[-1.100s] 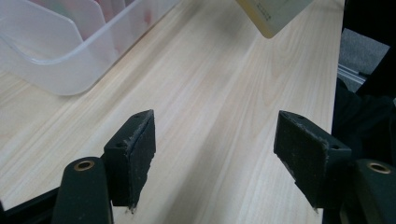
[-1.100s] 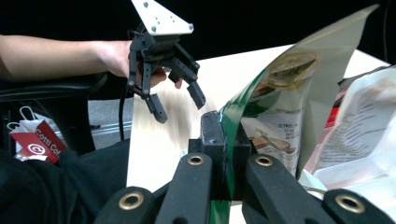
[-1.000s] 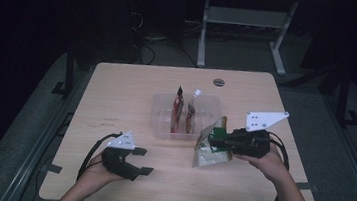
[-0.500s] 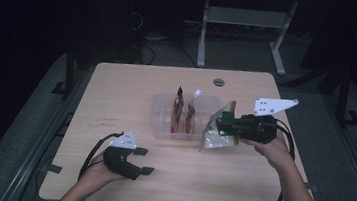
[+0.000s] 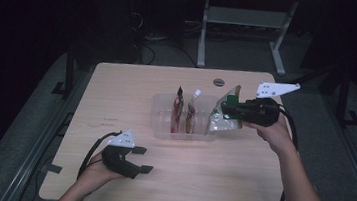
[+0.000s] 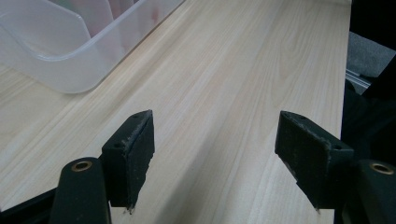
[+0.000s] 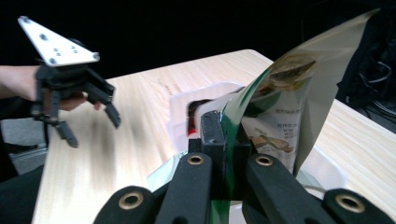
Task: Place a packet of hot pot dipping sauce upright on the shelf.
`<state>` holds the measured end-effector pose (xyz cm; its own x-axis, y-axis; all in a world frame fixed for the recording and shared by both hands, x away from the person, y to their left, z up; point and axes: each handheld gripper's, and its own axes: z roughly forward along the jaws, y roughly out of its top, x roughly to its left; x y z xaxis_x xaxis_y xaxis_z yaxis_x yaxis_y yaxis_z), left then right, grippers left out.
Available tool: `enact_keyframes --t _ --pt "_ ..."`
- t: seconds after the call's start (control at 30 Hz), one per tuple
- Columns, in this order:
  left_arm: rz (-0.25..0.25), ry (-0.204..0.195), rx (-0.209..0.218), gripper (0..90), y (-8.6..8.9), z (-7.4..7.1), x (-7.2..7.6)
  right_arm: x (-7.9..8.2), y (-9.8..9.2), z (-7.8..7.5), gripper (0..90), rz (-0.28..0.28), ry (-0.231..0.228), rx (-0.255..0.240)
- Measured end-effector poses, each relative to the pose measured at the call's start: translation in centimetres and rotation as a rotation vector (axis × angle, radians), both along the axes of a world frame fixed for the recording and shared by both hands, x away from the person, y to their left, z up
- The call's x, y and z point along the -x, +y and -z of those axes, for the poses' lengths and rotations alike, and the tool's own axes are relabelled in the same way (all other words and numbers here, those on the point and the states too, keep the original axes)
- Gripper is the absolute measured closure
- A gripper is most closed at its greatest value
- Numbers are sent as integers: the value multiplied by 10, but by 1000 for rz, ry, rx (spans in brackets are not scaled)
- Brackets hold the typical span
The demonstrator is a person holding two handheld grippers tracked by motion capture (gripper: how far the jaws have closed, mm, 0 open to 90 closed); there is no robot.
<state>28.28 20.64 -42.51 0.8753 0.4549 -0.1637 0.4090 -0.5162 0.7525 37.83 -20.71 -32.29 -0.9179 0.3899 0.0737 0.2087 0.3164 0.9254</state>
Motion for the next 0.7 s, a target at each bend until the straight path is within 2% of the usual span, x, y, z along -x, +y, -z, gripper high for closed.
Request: enact_keyframes --t 0.23,0.5,0.7 --pt "2 -3 -3 280 1 0 -1 -12 -9 3 898 37 11 -6" --pt "3 -4 -7 278 0 1 -1 -11 -17 1 898 50 10 -18" --pt "3 0 -8 277 0 1 -1 -12 -19 5 898 56 19 -6"
